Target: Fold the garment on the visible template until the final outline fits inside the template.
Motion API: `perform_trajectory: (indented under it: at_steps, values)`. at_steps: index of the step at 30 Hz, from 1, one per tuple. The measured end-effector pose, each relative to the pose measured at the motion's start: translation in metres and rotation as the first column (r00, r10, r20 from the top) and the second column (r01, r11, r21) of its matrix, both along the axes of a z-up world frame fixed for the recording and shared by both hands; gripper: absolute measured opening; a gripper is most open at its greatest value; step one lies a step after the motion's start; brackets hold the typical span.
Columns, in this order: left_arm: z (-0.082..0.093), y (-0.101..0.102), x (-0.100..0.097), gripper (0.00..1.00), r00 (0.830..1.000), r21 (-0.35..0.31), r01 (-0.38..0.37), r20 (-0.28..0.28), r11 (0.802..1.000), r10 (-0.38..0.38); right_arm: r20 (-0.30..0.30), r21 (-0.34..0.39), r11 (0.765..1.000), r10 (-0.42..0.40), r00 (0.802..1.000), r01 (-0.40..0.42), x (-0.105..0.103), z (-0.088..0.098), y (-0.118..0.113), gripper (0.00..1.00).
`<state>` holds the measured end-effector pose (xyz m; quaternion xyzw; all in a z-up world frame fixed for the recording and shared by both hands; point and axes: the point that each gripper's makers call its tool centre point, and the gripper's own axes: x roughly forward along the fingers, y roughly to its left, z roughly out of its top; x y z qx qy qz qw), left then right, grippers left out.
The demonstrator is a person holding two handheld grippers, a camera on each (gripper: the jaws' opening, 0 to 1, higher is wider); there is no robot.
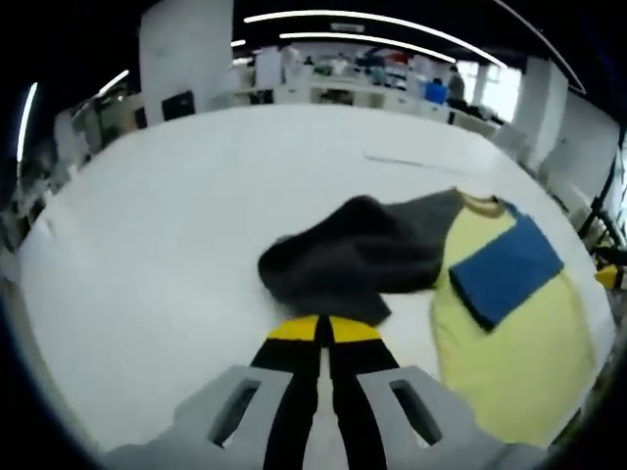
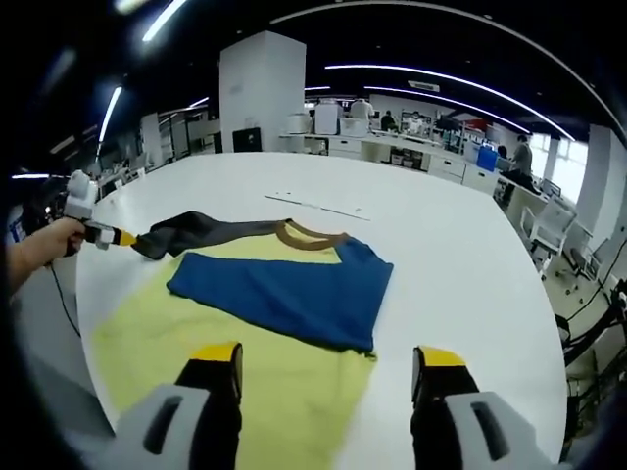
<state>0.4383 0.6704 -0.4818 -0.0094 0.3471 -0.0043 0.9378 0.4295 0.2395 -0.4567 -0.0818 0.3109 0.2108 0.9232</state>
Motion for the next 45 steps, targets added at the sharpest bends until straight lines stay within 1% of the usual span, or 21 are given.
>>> perform_trajectory:
  at_steps: [2, 5, 6, 9, 12, 13, 14, 20, 25, 29, 32, 33, 36, 38, 41, 42, 45]
  values:
    - [0.010, -0.005, 0.007, 0.00, 0.999, 0.027, 0.053, 0.006, 0.998, -0.054, -0.002, -0.002, 1.000, 0.000, 1.000, 0.000, -0.001, 0.000, 0.000, 0.69]
    - [0.018, -0.016, 0.018, 0.00, 0.995, 0.009, 0.099, 0.003, 0.995, -0.099, -0.004, 0.000, 1.000, -0.002, 1.000, 0.002, -0.003, -0.001, -0.001, 0.69]
    - [0.021, -0.021, 0.025, 0.00, 0.992, 0.008, 0.129, 0.009, 0.992, -0.129, -0.004, 0.001, 1.000, -0.004, 1.000, 0.004, -0.003, -0.001, -0.002, 0.69]
    - [0.027, -0.033, 0.039, 0.00, 0.983, 0.033, 0.186, 0.009, 0.982, -0.186, -0.001, 0.001, 1.000, -0.006, 1.000, 0.006, -0.004, 0.000, -0.001, 0.69]
    - [0.028, -0.047, 0.053, 0.00, 0.974, 0.026, 0.225, 0.010, 0.974, -0.225, -0.002, -0.003, 1.000, -0.001, 1.000, 0.001, -0.005, -0.001, -0.001, 0.68]
    - [0.028, -0.049, 0.055, 0.00, 0.973, 0.028, 0.229, 0.011, 0.973, -0.230, -0.004, -0.005, 1.000, 0.003, 1.000, -0.003, -0.006, -0.001, 0.000, 0.68]
    - [0.027, -0.055, 0.059, 0.00, 0.968, 0.034, 0.250, 0.007, 0.968, -0.251, -0.005, -0.005, 1.000, 0.008, 1.000, -0.008, -0.006, -0.001, 0.000, 0.68]
    - [0.014, -0.077, 0.077, 0.00, 0.950, 0.035, 0.313, -0.014, 0.949, -0.313, -0.007, 0.004, 1.000, 0.025, 1.000, -0.025, -0.007, -0.001, 0.006, 0.68]
    - [-0.003, -0.092, 0.089, 0.00, 0.934, 0.049, 0.355, -0.045, 0.934, -0.353, -0.009, 0.023, 0.999, 0.039, 0.999, -0.039, -0.010, 0.001, 0.010, 0.71]
    - [-0.013, -0.094, 0.093, 0.00, 0.924, 0.068, 0.381, -0.064, 0.922, -0.377, -0.008, 0.028, 0.998, 0.052, 0.999, -0.052, -0.013, 0.005, 0.013, 0.74]
    - [-0.019, -0.091, 0.098, 0.00, 0.922, 0.091, 0.387, -0.066, 0.917, -0.383, -0.004, -0.007, 0.998, 0.061, 0.998, -0.061, -0.014, 0.004, 0.011, 0.76]
    - [-0.021, -0.090, 0.099, 0.00, 0.922, 0.090, 0.387, -0.070, 0.918, -0.382, -0.006, -0.006, 0.998, 0.064, 0.998, -0.064, -0.014, 0.004, 0.011, 0.77]
    - [-0.024, -0.089, 0.102, 0.00, 0.921, 0.095, 0.388, -0.059, 0.917, -0.384, -0.007, 0.009, 0.997, 0.078, 0.997, -0.078, -0.018, 0.007, 0.014, 0.81]
    - [-0.027, -0.089, 0.105, 0.00, 0.917, 0.107, 0.398, -0.055, 0.911, -0.394, -0.005, 0.015, 0.996, 0.088, 0.996, -0.087, -0.019, 0.009, 0.016, 0.84]
    - [-0.032, -0.093, 0.107, 0.00, 0.912, 0.086, 0.410, -0.054, 0.908, -0.406, -0.004, 0.018, 0.994, 0.105, 0.994, -0.105, -0.022, 0.012, 0.020, 0.88]
    - [-0.033, -0.093, 0.107, 0.02, 0.910, 0.090, 0.414, -0.053, 0.906, -0.411, -0.006, 0.019, 0.994, 0.110, 0.994, -0.110, -0.023, 0.013, 0.021, 0.89]
    - [-0.030, -0.093, 0.107, 0.12, 0.896, 0.142, 0.444, -0.055, 0.885, -0.441, -0.008, 0.043, 0.992, 0.122, 0.993, -0.121, -0.025, 0.016, 0.026, 0.93]
